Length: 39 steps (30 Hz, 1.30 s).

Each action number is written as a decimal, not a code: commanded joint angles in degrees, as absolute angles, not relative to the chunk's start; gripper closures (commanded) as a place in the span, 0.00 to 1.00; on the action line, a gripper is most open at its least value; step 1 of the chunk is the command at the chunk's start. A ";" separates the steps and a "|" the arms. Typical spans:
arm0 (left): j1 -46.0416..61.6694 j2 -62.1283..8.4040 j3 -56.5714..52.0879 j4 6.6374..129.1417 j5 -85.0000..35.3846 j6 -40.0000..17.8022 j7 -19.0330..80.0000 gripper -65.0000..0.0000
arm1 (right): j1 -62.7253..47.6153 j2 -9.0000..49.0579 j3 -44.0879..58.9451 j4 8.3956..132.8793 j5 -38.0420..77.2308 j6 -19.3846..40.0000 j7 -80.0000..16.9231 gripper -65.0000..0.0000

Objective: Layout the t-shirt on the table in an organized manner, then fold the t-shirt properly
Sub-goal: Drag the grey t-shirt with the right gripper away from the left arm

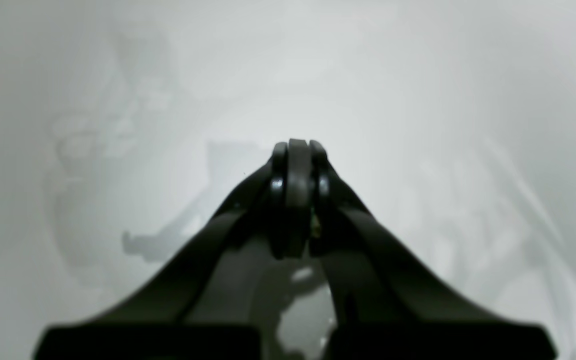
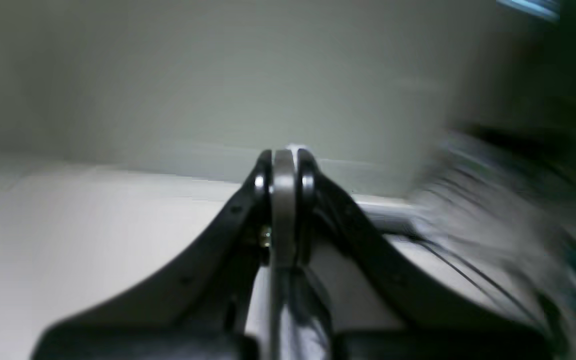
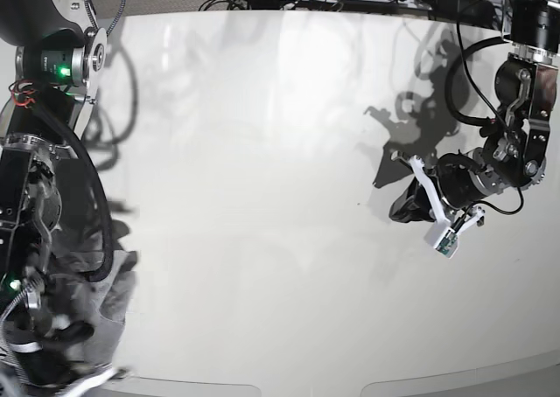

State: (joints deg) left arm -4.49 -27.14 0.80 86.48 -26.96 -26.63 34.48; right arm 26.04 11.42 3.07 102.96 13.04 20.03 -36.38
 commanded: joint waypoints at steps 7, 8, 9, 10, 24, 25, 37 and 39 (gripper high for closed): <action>-5.58 -27.79 0.47 87.35 -27.70 -26.85 33.04 1.00 | 28.27 8.71 -12.64 104.09 23.14 40.00 -34.54 1.00; -5.58 -27.79 0.47 87.35 -27.70 -26.85 33.04 1.00 | 28.27 8.32 -14.92 104.09 21.39 40.00 -36.01 1.00; -5.58 -27.79 0.47 87.35 -27.70 -26.85 33.04 1.00 | 28.25 8.25 -16.91 104.09 19.20 40.00 -37.50 1.00; -5.58 -27.79 0.47 87.35 -27.70 -26.85 33.06 1.00 | 28.23 8.29 -18.55 104.09 16.73 40.00 -39.00 1.00; -5.58 -27.77 0.47 87.35 -29.43 -27.49 33.04 1.00 | 26.46 14.46 -6.37 103.66 -2.15 21.30 -45.95 0.56; -5.58 -27.77 0.47 87.35 -29.43 -27.53 33.04 1.00 | 26.33 14.46 -4.86 103.66 -1.23 19.29 -45.91 0.41; -5.58 -27.77 0.47 87.35 -29.41 -27.49 33.06 1.00 | 23.00 13.23 -6.22 103.09 28.36 34.81 -53.04 0.31; -5.58 -27.77 0.47 87.35 -29.43 -27.49 33.04 1.00 | 21.02 12.67 -9.06 100.49 25.47 34.65 -50.57 0.36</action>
State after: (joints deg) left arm -4.49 -27.14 0.80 86.46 -28.32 -27.31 34.35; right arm 19.38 12.36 -9.47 99.68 24.67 34.83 -51.29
